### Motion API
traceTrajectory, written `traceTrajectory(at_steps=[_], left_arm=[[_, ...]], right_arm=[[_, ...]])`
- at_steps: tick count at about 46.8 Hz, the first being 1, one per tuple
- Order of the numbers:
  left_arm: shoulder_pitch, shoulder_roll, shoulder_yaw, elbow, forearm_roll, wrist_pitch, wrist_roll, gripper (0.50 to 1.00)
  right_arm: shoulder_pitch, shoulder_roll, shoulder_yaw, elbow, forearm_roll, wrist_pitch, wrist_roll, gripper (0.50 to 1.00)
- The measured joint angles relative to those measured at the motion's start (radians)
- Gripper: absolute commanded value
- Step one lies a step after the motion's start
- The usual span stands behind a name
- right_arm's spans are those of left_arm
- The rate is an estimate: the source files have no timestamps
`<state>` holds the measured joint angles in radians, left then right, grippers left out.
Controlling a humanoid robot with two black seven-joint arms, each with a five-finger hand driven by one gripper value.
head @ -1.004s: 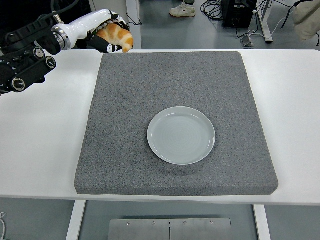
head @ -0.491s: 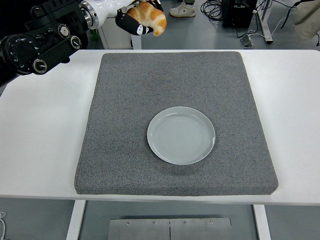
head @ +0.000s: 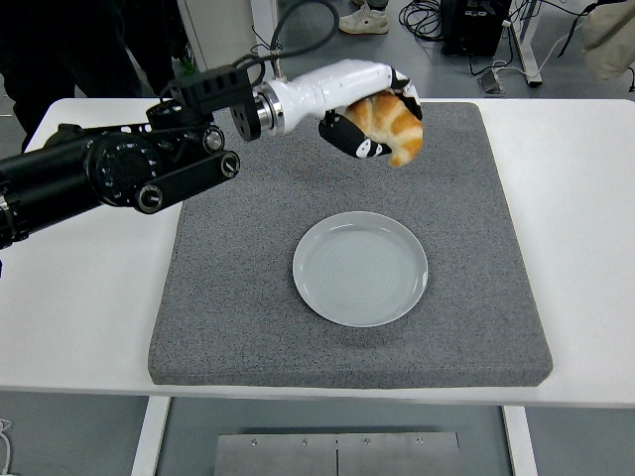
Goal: Place the bread on the plate
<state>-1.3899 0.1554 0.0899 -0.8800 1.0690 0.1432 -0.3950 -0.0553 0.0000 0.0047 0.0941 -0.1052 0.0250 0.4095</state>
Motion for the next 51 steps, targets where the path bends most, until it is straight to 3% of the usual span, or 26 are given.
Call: traceTrajectory(at_steps=[13, 24, 51], left_arm=[[0.079, -0.031, 0.035, -0.031, 0.002, 0.024, -0.018, 0.500], [0.137, -0.006, 0.053, -0.113, 0.058, 0.033, -0.018, 0.500], [0.225, 0.023, 0.055, -0.113, 0.080, 0.045, -0.038, 0.500]], right_arm=[[0.000, 0.000, 0.000, 0.000, 0.000, 0.000, 0.000, 1.000], [0.000, 0.000, 0.000, -0.001, 0.000, 0.000, 0.000, 1.000], [0.003, 0.000, 0.000, 0.000, 0.000, 0.000, -0.001, 1.000]])
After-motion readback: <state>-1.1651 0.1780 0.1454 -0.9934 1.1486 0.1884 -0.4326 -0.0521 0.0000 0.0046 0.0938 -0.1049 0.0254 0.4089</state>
